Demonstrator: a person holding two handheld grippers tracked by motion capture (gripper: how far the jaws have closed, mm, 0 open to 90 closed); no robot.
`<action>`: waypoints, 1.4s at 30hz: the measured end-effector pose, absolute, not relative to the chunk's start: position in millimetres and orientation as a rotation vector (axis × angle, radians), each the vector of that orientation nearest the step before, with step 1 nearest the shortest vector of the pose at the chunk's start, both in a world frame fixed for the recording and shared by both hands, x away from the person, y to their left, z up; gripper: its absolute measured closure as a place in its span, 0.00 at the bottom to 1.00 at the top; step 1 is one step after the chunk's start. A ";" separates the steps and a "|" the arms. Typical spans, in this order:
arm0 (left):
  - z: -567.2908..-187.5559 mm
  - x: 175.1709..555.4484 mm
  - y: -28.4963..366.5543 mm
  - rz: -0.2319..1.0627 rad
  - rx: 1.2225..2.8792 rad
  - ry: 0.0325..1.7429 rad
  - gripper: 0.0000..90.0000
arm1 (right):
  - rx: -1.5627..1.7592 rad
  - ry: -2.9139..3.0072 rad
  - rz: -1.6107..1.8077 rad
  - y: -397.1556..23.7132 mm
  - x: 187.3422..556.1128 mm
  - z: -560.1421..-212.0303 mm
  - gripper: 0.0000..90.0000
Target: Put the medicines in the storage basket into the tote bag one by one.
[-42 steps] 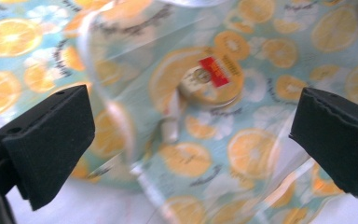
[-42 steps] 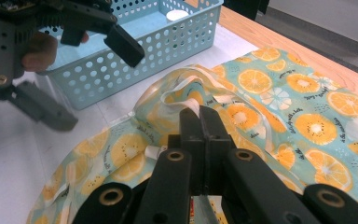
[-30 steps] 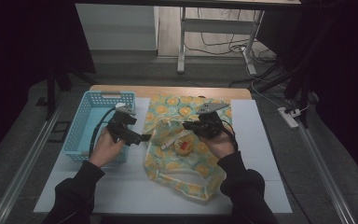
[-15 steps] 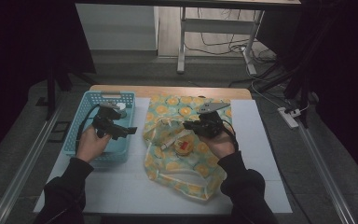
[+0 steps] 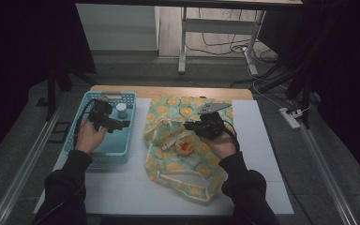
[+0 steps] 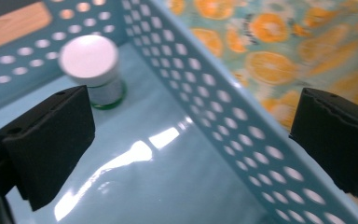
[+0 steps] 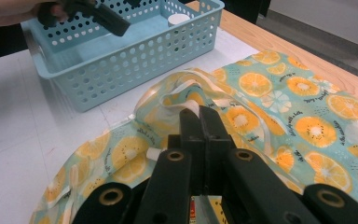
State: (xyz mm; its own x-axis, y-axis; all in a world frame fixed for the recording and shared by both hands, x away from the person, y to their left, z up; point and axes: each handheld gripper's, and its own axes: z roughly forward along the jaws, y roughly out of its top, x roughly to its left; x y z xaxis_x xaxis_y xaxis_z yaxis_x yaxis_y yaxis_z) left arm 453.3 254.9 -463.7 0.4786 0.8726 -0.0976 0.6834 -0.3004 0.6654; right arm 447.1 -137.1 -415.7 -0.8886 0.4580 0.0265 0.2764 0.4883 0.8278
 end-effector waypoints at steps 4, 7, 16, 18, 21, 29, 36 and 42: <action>-465.2 461.9 257.8 0.365 2.069 1.305 0.00 | 0.636 2.534 1.362 -137.6 447.2 -415.2 1.00; -466.6 467.9 258.6 0.370 2.084 1.311 0.00 | 0.634 2.538 1.356 -137.3 447.3 -415.5 1.00; -474.7 487.5 263.8 0.363 2.099 1.349 0.00 | 0.631 2.544 1.354 -136.7 447.1 -416.1 1.00; -476.2 492.1 264.5 0.373 2.100 1.360 0.00 | 0.631 2.543 1.355 -136.7 447.3 -415.8 1.00; -479.6 499.7 264.8 0.373 2.113 1.368 0.00 | 0.632 2.539 1.363 -137.5 447.5 -415.0 1.00; -488.7 517.2 262.6 0.388 2.145 1.398 0.00 | 0.630 2.536 1.364 -138.4 447.8 -414.6 1.00; -490.7 530.2 264.1 0.357 2.125 1.428 0.03 | 0.630 2.537 1.362 -138.3 448.0 -414.3 1.00; -495.0 536.5 261.1 0.384 2.169 1.459 0.17 | 0.631 2.535 1.367 -138.7 447.7 -413.5 1.00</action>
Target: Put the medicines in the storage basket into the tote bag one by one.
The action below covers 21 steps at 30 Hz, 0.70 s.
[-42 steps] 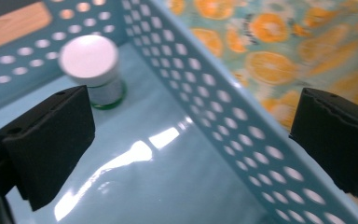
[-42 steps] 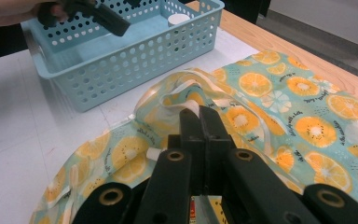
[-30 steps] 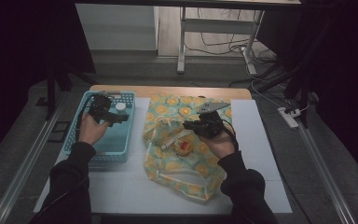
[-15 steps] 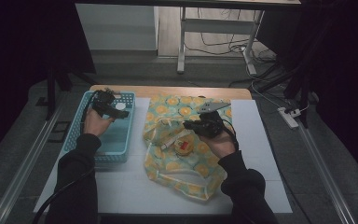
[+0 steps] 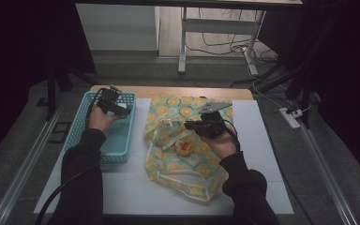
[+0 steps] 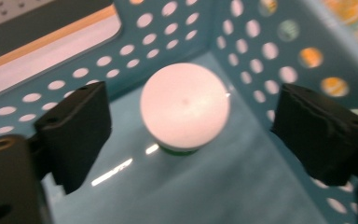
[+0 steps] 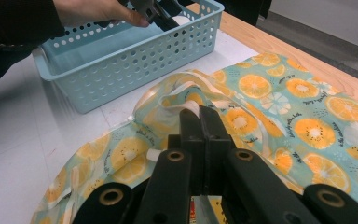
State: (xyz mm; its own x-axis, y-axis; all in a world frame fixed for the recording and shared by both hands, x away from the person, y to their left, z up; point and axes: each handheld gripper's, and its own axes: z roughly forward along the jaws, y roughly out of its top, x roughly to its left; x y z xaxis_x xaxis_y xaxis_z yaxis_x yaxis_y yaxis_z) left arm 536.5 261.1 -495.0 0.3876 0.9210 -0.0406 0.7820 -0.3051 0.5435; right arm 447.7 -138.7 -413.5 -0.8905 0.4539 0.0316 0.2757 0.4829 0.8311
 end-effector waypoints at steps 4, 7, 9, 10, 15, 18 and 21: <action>-495.3 537.3 262.6 0.366 2.152 1.471 0.31 | 0.628 2.533 1.371 -138.9 447.8 -413.2 1.00; -496.6 538.9 262.5 0.352 2.161 1.461 0.40 | 0.627 2.536 1.368 -138.4 447.7 -413.7 1.00; -497.3 540.1 262.3 0.354 2.159 1.466 0.44 | 0.625 2.537 1.366 -138.2 447.7 -413.7 1.00; -497.0 540.1 262.4 0.356 2.160 1.468 0.47 | 0.623 2.538 1.366 -138.2 447.7 -413.7 1.00; -495.8 538.7 260.9 0.378 2.176 1.464 0.56 | 0.624 2.538 1.367 -138.3 447.9 -413.7 1.00; -494.3 537.7 259.5 0.375 2.194 1.467 0.56 | 0.627 2.537 1.365 -138.6 447.9 -413.6 1.00; -490.3 535.7 259.0 0.376 2.194 1.467 0.56 | 0.624 2.536 1.370 -138.7 447.6 -412.9 1.00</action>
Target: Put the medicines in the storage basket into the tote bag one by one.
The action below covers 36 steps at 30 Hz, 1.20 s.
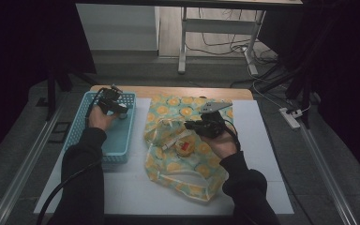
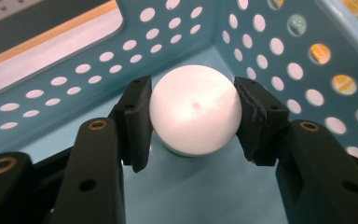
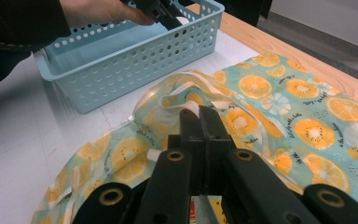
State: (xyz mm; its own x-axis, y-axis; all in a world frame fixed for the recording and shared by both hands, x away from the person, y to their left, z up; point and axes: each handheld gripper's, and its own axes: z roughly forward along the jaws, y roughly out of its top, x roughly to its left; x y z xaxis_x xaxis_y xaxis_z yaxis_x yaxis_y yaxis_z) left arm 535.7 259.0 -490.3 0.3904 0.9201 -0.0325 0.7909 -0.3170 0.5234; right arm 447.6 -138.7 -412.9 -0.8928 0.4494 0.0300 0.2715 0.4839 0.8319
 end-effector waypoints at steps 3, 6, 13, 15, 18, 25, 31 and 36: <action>-486.3 533.5 259.1 0.359 2.192 1.460 0.56 | 0.623 2.535 1.369 -138.5 447.2 -412.4 1.00; -480.8 530.2 259.9 0.350 2.186 1.450 0.56 | 0.625 2.535 1.370 -138.7 447.1 -412.4 1.00; -465.9 520.2 265.6 0.331 2.154 1.428 0.56 | 0.623 2.540 1.371 -138.0 446.6 -412.1 1.00; -461.3 516.6 266.0 0.337 2.154 1.418 0.56 | 0.623 2.540 1.371 -137.5 446.4 -412.3 1.00; -455.0 511.4 267.0 0.332 2.160 1.395 0.56 | 0.620 2.542 1.371 -137.2 446.1 -412.2 1.00; -441.2 497.8 262.9 0.312 2.177 1.330 0.56 | 0.619 2.539 1.371 -137.2 446.1 -412.1 1.00; -432.4 485.1 257.2 0.312 2.194 1.269 0.56 | 0.620 2.534 1.373 -137.5 446.2 -412.1 1.00; -428.4 474.8 256.1 0.304 2.186 1.239 0.56 | 0.621 2.537 1.373 -137.0 446.6 -413.0 1.00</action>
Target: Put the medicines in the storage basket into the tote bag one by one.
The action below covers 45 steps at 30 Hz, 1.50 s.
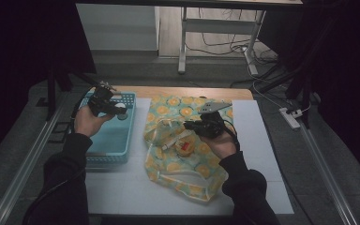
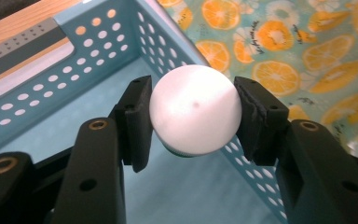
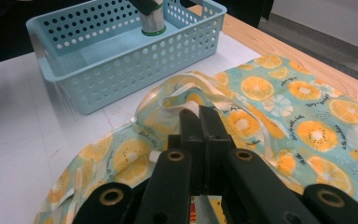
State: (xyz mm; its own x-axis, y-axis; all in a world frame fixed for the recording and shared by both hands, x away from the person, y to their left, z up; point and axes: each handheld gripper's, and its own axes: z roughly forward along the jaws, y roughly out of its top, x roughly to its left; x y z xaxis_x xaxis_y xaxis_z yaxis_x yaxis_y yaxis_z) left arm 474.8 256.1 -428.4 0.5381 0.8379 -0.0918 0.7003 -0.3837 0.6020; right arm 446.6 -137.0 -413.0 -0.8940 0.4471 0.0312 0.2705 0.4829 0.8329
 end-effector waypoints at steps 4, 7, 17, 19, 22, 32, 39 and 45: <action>-427.9 467.1 254.9 0.283 2.189 1.213 0.56 | 0.623 2.539 1.373 -136.5 446.8 -413.8 1.00; -428.0 462.5 253.3 0.273 2.192 1.203 0.56 | 0.621 2.538 1.373 -136.4 446.7 -413.7 1.00; -421.8 439.4 243.4 0.246 2.190 1.134 0.56 | 0.620 2.539 1.367 -135.5 446.1 -414.2 1.00; -420.3 433.9 238.8 0.244 2.200 1.110 0.56 | 0.619 2.540 1.367 -135.4 446.1 -414.2 1.00; -417.4 427.5 232.7 0.237 2.210 1.082 0.56 | 0.619 2.540 1.366 -135.3 446.0 -414.2 1.00; -409.6 402.3 201.8 0.206 2.239 0.940 0.56 | 0.620 2.536 1.367 -135.4 446.0 -413.9 1.00; -412.3 394.8 186.4 0.198 2.259 0.882 0.56 | 0.621 2.533 1.370 -135.2 445.7 -413.7 1.00; -418.2 391.5 170.3 0.180 2.269 0.833 0.56 | 0.628 2.533 1.369 -135.9 447.1 -414.9 1.00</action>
State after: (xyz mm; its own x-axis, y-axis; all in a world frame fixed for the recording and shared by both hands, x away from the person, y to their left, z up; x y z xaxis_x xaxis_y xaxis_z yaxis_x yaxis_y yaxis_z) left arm 391.5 170.3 -418.2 0.7832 0.6130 -0.1044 0.5155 -0.5462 0.6602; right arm 447.1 -135.9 -414.9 -0.8913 0.4525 0.0298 0.2729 0.4828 0.8321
